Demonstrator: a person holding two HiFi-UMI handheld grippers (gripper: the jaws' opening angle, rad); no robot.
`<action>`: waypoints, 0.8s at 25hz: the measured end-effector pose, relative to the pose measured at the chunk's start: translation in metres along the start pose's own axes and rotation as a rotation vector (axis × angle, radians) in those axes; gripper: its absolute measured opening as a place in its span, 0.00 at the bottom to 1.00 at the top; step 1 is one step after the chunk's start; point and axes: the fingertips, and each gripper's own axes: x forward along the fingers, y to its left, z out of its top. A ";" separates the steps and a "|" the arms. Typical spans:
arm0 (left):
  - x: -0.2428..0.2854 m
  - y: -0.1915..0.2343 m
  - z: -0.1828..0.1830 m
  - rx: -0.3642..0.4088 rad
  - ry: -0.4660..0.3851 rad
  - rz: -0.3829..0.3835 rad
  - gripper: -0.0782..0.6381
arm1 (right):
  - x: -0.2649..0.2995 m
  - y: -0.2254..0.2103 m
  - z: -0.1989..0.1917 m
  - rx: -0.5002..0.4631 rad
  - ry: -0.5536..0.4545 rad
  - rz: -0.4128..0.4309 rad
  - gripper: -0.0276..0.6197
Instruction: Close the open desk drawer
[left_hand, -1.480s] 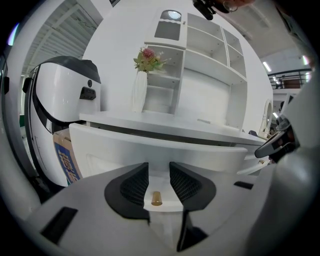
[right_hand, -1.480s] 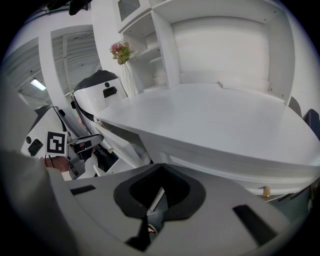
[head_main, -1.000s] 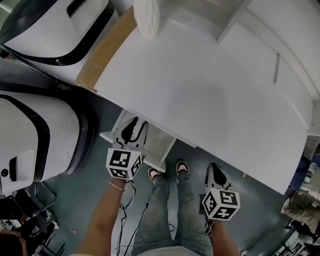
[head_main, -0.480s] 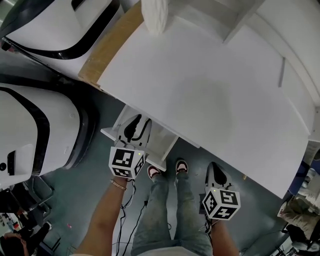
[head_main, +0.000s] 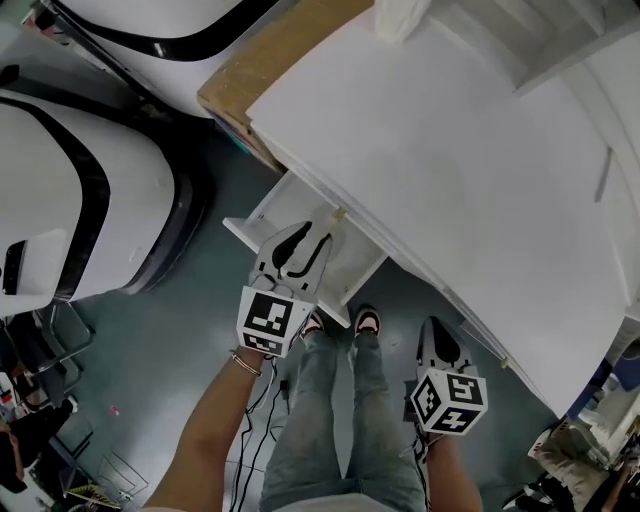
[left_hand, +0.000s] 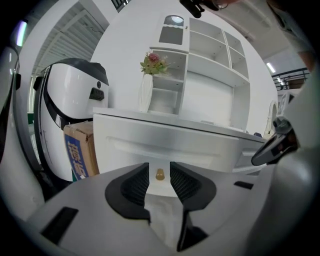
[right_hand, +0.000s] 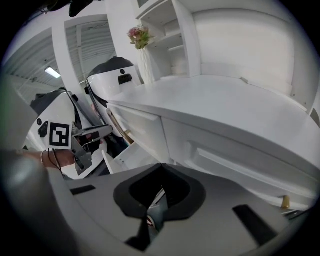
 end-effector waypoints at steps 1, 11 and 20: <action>-0.007 0.003 -0.006 0.001 0.000 0.002 0.30 | 0.004 0.006 -0.002 -0.020 0.006 0.010 0.05; -0.082 0.033 -0.094 -0.057 0.015 0.071 0.30 | 0.056 0.063 -0.035 -0.144 0.073 0.094 0.05; -0.112 0.041 -0.166 -0.044 0.016 0.044 0.30 | 0.104 0.093 -0.058 -0.211 0.084 0.104 0.05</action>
